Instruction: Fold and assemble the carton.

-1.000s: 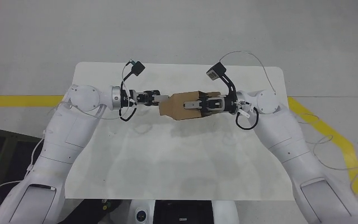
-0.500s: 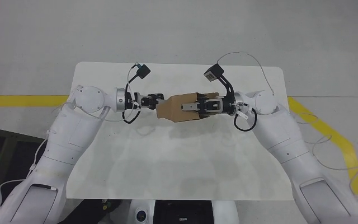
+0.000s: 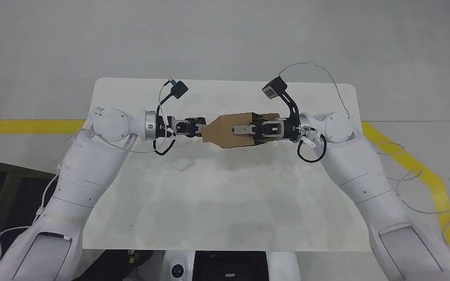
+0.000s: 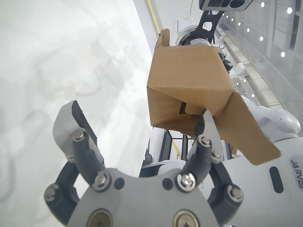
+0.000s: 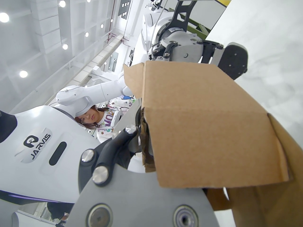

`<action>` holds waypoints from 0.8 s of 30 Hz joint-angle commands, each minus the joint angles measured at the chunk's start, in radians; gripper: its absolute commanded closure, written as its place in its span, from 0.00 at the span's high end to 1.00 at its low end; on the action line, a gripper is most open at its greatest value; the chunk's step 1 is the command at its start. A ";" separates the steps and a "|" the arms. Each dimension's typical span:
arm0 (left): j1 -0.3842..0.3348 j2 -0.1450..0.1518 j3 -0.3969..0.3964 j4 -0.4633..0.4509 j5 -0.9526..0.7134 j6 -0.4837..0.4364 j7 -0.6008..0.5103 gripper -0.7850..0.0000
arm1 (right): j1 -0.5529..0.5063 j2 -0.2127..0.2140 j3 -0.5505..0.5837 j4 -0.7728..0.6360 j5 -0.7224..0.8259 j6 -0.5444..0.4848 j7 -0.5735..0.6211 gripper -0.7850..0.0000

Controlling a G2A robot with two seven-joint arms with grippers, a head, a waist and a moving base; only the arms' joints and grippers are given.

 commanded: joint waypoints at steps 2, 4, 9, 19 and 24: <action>0.004 0.002 -0.007 0.001 -0.002 0.002 0.001 1.00 | -0.008 0.006 0.019 0.008 -0.019 -0.014 -0.014 0.00; 0.007 0.004 -0.015 0.001 -0.008 0.002 0.001 1.00 | -0.012 0.012 0.035 0.018 -0.048 -0.023 -0.030 0.00; 0.021 0.012 -0.045 -0.019 -0.032 -0.002 -0.005 1.00 | -0.029 0.025 0.071 0.006 -0.139 0.003 -0.101 0.00; 0.040 0.019 -0.059 -0.111 0.021 0.002 0.025 1.00 | -0.066 0.037 0.093 -0.072 -0.256 0.085 -0.201 0.00; 0.031 0.018 -0.042 -0.103 0.166 0.045 0.125 1.00 | -0.075 0.038 0.095 -0.100 -0.260 0.088 -0.195 0.00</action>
